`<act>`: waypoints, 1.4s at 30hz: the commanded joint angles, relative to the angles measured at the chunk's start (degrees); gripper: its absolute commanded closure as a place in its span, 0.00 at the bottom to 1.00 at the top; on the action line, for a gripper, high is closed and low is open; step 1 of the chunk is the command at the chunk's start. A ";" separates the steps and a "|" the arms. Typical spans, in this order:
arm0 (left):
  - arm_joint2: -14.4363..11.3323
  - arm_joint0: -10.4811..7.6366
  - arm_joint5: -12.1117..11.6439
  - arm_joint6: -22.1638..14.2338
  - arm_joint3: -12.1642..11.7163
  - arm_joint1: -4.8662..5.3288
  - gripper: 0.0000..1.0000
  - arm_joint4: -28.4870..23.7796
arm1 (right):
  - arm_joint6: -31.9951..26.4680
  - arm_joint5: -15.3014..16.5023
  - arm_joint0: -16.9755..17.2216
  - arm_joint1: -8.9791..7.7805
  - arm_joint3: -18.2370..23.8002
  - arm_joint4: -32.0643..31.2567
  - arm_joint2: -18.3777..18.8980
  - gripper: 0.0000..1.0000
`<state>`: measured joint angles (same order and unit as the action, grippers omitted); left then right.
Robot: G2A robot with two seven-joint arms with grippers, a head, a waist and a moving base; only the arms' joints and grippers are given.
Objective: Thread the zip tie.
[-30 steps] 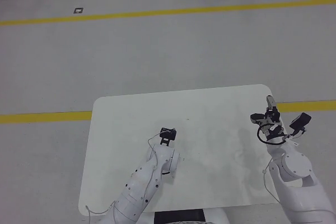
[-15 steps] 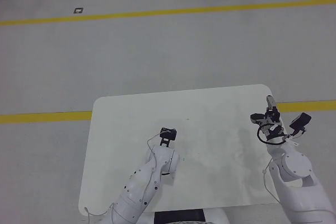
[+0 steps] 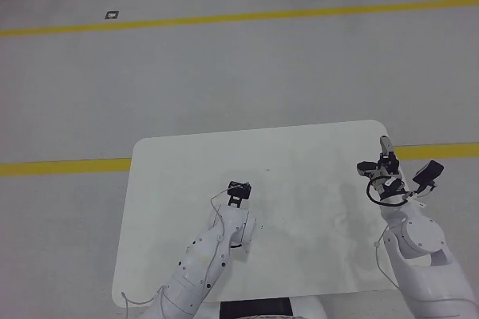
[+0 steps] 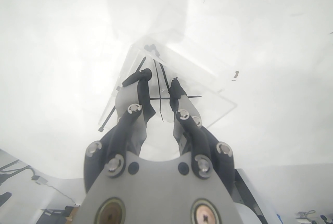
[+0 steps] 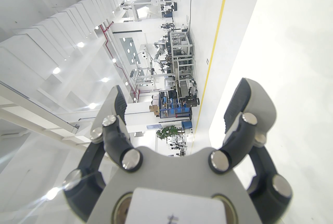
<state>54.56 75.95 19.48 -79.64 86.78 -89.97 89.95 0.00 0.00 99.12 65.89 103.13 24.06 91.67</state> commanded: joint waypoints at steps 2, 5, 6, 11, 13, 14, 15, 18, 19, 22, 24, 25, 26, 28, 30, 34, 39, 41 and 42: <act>0.04 -0.08 0.00 0.00 -0.17 -0.12 0.89 0.00 | 0.00 0.00 0.00 0.00 0.00 0.00 0.00 0.00; 0.09 -0.14 0.00 0.00 -0.31 -0.21 0.98 0.00 | 0.00 0.00 0.00 0.00 0.00 0.00 0.00 0.00; 0.11 -0.15 0.00 0.00 -0.34 -0.23 1.00 0.00 | 0.00 0.00 0.00 0.00 0.00 0.00 0.00 0.00; 0.08 -0.14 0.00 0.00 -0.22 -0.31 1.00 0.00 | 0.00 0.00 0.00 0.00 0.00 0.00 0.00 0.00; -0.06 0.09 0.00 0.00 0.40 -0.25 1.00 0.00 | 0.00 0.00 0.00 0.00 0.00 0.00 0.00 0.00; -0.13 0.30 0.00 0.00 0.94 -0.17 1.00 0.00 | 0.00 0.00 0.00 0.00 0.00 0.00 0.00 0.00; -0.16 0.56 0.00 0.00 1.63 -0.06 1.00 0.00 | 0.00 0.00 0.00 0.00 0.00 0.00 0.00 0.00; -0.05 1.61 0.00 0.00 3.90 0.53 1.00 0.00 | 0.00 0.00 0.00 0.00 0.00 0.00 0.00 0.00; -0.01 2.06 0.00 0.00 4.73 0.84 1.00 0.00 | 0.00 0.00 0.00 0.00 0.00 0.00 0.00 0.00; 0.02 3.00 0.00 0.00 6.69 1.60 1.00 0.00 | 0.00 0.00 0.00 0.00 0.00 0.00 0.00 0.00; -0.01 3.58 0.00 0.00 7.93 2.25 1.00 0.00 | 0.00 0.00 0.00 0.00 0.00 0.00 0.00 0.00; -0.03 3.79 0.00 0.00 8.40 2.55 1.00 0.00 | 0.00 0.00 0.00 0.00 0.00 0.00 0.00 0.00; -0.08 4.09 0.00 0.00 9.11 2.95 1.00 0.00 | 0.00 0.00 0.00 0.00 0.00 0.00 0.00 0.00; -0.09 4.63 0.00 0.00 10.43 3.51 1.00 0.00 | 0.00 0.00 0.00 0.00 0.00 0.00 0.00 0.00; 0.04 5.50 0.00 0.00 12.23 4.15 1.00 0.00 | 0.00 0.00 0.00 0.00 0.00 0.00 0.00 0.00; 0.74 7.34 0.00 0.00 16.27 5.35 1.00 0.00 | 0.00 0.00 0.00 0.00 0.00 0.00 0.00 0.00; 1.55 9.86 0.00 0.00 21.42 6.84 1.00 0.00 | 0.00 0.00 0.00 0.00 0.00 0.00 0.00 0.00; 1.84 10.90 0.00 0.00 23.50 7.49 1.00 0.00 | 0.00 0.00 0.00 0.00 0.00 0.00 0.00 0.00; 1.90 11.49 0.00 0.00 24.61 7.74 1.00 0.00 | 0.00 0.00 0.00 0.00 0.00 0.00 0.00 0.00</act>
<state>56.40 86.92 19.48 -79.64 110.45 -82.45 89.95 0.00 0.00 99.12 65.89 103.13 24.06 91.67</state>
